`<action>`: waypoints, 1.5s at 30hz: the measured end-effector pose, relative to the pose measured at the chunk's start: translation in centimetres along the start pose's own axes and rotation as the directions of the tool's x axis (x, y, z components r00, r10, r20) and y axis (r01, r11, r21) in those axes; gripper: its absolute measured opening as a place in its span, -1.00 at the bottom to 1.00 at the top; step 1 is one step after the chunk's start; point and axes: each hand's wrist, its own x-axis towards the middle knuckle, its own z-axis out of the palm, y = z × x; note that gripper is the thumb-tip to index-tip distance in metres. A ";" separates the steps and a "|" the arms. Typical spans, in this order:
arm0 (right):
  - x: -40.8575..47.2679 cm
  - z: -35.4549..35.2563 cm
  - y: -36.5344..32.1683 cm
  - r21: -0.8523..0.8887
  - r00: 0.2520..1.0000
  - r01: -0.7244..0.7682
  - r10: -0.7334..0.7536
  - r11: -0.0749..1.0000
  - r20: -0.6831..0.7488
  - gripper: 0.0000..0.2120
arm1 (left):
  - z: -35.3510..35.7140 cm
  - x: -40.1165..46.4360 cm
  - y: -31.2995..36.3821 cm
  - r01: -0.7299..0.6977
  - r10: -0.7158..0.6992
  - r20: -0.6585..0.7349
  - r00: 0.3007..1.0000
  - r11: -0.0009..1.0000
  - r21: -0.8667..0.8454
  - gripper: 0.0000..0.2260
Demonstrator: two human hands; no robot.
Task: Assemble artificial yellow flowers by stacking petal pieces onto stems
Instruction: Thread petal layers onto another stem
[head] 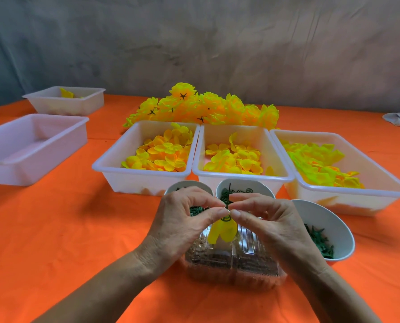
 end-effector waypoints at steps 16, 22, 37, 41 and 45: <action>2.1 -1.6 -1.0 -0.048 0.969 -0.150 0.157 0.988 0.191 -0.80 | 0.6 -0.2 -1.5 -0.056 0.056 0.017 0.998 0.998 -0.016 -0.85; 10.4 -2.1 -0.2 -0.476 0.997 0.010 -0.045 0.879 -0.061 -0.90 | 0.7 0.5 -1.1 -0.099 0.094 0.086 0.992 0.993 0.064 -0.98; 19.8 1.1 5.0 -0.797 0.957 -0.288 0.175 0.531 -0.229 -0.87 | 0.1 0.8 -0.8 -0.032 0.033 0.162 0.986 0.999 -0.011 -0.87; 18.5 -0.8 4.3 -0.716 0.945 -0.288 0.069 0.636 -0.319 -0.79 | 0.3 0.7 -0.9 -0.021 0.025 0.147 0.989 1.000 -0.023 -0.97; 17.6 -1.9 4.5 -0.691 0.941 -0.266 0.025 0.672 -0.338 -0.81 | 0.3 0.7 -0.7 -0.024 0.026 0.140 0.990 1.000 -0.016 -0.90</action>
